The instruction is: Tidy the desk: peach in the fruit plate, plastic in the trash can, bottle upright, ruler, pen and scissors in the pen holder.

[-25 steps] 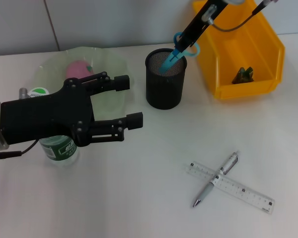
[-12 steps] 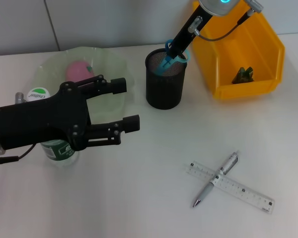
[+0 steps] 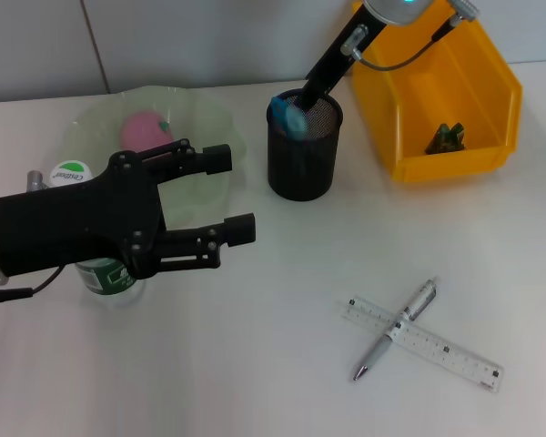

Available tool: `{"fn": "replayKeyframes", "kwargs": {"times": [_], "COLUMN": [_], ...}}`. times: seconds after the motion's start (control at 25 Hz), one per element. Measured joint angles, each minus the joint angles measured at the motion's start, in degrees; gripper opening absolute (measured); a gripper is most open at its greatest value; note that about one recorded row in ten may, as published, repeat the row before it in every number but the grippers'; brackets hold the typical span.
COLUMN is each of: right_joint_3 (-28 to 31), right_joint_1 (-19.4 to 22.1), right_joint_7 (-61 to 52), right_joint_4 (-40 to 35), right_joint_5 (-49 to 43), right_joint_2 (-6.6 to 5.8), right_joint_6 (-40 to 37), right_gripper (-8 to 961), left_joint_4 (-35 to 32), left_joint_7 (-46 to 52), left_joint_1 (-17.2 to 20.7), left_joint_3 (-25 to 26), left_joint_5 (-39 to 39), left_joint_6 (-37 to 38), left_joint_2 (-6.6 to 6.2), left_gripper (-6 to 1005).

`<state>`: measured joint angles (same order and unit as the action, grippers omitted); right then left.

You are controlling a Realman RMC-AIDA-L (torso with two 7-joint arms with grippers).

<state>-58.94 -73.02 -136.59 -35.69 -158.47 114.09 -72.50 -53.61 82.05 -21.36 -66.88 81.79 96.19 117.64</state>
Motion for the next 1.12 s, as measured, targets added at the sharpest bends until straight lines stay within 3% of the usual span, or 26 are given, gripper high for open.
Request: {"fn": "replayKeyframes", "kwargs": {"times": [0.32,0.44,0.64,0.8,0.92,1.0,1.12], "right_joint_3": [-0.3,-0.5,-0.5,0.0,0.0,0.1,0.6], "right_joint_1": [0.4,1.8,3.6,9.6,12.6,17.0,19.6], "right_joint_7": [-0.7,-0.9,-1.1,-1.2,-1.2,-1.4,-1.4], "right_joint_4": [-1.1,-3.9,-8.4,-20.8,-25.8,-32.4,-35.9], "right_joint_5": [-0.4,-0.6,-0.5,2.1,5.0,10.6,14.6], "right_joint_2": [0.81,1.66,2.58,4.14,4.28,3.83,3.38], "right_joint_6": [0.3,-0.2,-2.4,-8.3,-10.8,-14.8,-17.7], "right_gripper": [551,686,725,724,724,724,723], "left_joint_4": [0.0,0.0,0.0,0.0,0.0,-0.4,-1.8], "left_joint_7": [0.1,0.2,0.3,0.4,0.6,1.4,2.7], "left_joint_1": [0.0,0.1,0.2,0.2,0.2,-0.2,-0.5], "left_joint_3": [0.0,0.0,0.0,-0.2,-0.1,0.0,0.0], "left_joint_5": [0.1,0.1,0.1,0.5,1.7,3.8,6.2], "left_joint_6": [0.4,0.5,0.8,1.2,1.6,2.1,2.1], "left_joint_2": [-0.02,0.00,-0.12,-0.36,-0.42,-0.43,-0.41], "left_gripper": [841,841,841,841,841,841,841]}}
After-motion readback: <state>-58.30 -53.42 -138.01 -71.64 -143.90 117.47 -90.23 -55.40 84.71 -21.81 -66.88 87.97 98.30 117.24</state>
